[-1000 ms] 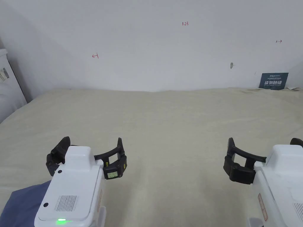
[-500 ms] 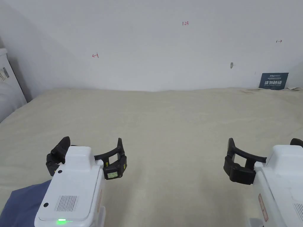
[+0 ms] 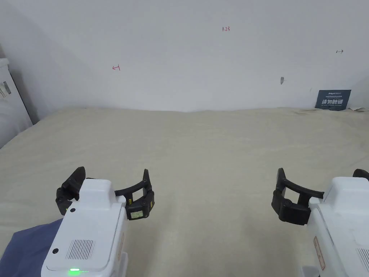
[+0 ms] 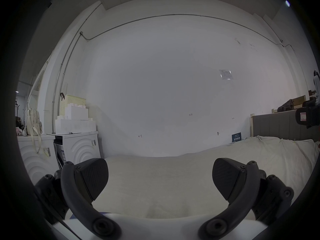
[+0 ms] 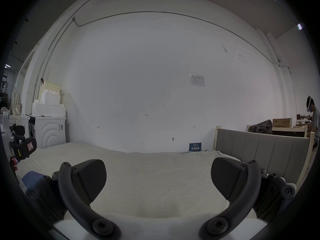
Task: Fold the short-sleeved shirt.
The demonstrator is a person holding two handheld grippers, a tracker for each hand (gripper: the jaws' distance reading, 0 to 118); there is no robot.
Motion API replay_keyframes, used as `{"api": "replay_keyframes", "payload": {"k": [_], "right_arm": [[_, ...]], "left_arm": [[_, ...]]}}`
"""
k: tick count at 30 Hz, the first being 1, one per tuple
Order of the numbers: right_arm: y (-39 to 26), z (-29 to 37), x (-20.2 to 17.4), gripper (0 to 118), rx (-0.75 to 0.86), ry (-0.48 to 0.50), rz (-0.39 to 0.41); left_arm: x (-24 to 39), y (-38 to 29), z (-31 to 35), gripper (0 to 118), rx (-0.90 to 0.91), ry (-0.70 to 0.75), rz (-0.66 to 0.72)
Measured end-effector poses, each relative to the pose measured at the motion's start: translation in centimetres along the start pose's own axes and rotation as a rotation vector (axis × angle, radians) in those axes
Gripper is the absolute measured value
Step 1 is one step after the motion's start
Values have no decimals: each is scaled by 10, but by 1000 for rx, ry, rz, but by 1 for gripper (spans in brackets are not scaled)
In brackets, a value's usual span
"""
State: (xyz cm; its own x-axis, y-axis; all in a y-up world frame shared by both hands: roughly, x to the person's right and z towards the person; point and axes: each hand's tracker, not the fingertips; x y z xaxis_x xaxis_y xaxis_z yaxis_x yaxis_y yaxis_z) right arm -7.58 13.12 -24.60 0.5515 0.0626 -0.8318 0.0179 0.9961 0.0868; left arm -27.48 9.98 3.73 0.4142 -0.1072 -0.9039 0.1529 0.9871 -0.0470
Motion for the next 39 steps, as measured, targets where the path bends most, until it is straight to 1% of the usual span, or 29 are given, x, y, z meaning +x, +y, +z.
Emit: {"api": "replay_keyframes", "payload": {"k": [39], "right_arm": [[1,1,-2,118,-19,-4,8]], "left_arm": [[0,0,4,118,6,-4,-12]]}}
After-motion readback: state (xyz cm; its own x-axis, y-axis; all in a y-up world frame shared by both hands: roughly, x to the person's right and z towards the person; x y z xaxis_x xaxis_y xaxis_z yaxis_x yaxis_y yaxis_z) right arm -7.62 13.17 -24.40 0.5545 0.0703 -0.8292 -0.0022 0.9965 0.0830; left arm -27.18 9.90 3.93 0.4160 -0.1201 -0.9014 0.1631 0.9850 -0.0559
